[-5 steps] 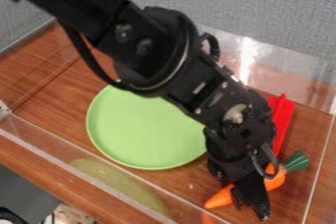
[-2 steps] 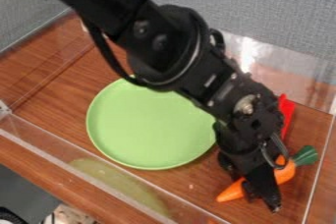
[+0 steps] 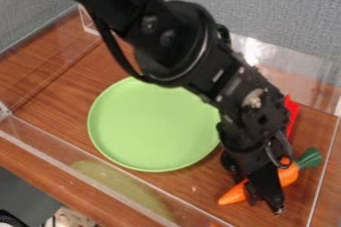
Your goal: Put the carrot on the left side
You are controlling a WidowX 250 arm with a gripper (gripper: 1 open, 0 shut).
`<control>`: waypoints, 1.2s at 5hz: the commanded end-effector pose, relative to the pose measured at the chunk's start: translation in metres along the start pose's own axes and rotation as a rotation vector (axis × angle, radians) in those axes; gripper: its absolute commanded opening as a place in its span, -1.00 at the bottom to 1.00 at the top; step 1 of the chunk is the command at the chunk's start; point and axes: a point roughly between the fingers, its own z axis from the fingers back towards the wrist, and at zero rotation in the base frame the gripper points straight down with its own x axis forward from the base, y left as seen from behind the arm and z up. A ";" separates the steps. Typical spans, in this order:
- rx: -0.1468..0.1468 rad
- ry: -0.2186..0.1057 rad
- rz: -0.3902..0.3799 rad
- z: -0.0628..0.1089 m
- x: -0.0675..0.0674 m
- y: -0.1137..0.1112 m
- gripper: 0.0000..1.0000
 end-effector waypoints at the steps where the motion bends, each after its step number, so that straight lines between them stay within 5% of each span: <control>1: 0.001 -0.005 0.011 0.012 0.003 0.004 -1.00; 6: -0.020 0.056 0.003 0.026 -0.004 0.005 -1.00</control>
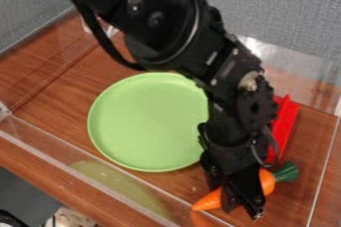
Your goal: Put the carrot on the left side
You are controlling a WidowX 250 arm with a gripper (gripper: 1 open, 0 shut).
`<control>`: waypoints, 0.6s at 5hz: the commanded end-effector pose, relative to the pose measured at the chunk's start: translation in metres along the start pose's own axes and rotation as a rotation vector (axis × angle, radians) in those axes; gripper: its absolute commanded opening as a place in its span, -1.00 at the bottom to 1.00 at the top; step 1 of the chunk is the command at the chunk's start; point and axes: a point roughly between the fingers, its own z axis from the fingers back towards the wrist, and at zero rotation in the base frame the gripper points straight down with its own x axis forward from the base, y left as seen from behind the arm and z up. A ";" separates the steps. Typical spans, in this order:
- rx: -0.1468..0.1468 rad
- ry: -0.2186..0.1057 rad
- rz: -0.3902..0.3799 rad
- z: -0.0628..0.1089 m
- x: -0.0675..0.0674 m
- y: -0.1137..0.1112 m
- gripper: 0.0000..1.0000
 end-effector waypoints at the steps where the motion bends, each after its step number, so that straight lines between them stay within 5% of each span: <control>1: 0.006 -0.040 -0.027 0.015 0.008 0.005 -1.00; 3: 0.077 0.033 0.083 0.078 0.007 0.015 -1.00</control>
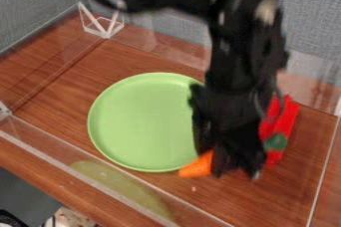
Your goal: Put the carrot on the left side
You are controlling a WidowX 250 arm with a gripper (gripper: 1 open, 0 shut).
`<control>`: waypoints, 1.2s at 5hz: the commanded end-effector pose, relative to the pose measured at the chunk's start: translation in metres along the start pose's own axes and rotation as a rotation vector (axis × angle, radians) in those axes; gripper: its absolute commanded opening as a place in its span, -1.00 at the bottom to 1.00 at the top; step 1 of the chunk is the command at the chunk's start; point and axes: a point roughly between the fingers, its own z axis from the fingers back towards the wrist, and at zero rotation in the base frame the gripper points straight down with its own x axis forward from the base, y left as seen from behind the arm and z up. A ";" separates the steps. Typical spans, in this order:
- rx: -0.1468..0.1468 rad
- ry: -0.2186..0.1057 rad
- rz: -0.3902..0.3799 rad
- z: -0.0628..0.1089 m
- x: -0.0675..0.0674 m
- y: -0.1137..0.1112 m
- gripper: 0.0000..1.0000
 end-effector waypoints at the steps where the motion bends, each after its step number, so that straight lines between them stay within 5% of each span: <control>1: 0.061 -0.026 0.109 0.039 -0.006 0.029 -1.00; 3: 0.142 -0.015 0.379 0.062 -0.032 0.103 -1.00; 4: 0.130 -0.014 0.455 0.054 -0.046 0.129 -1.00; 6: 0.088 -0.037 0.531 0.042 -0.012 0.089 -1.00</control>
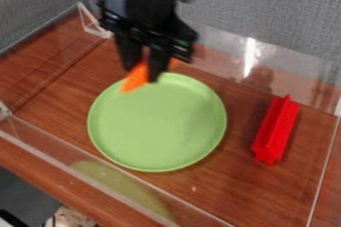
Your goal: Put the carrot on the left side
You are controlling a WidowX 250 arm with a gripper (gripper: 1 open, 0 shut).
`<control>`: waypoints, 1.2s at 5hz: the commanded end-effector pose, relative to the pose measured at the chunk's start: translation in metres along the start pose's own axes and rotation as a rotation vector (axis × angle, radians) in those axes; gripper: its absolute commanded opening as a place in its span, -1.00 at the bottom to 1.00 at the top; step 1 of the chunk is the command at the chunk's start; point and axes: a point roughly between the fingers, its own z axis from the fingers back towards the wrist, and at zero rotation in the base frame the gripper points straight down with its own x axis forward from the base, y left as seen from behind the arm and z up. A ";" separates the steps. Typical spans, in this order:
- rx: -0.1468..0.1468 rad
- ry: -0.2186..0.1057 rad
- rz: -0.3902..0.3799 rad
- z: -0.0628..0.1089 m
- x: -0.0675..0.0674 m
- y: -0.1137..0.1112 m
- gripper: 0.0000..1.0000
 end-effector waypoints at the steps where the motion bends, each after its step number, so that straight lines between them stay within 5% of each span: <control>1: 0.012 -0.018 0.043 -0.002 0.001 0.017 -1.00; 2: 0.049 -0.002 0.117 -0.002 -0.007 0.039 -1.00; 4: 0.009 -0.014 0.072 -0.017 0.016 0.008 -1.00; 6: 0.026 -0.038 0.163 -0.014 0.014 0.063 -1.00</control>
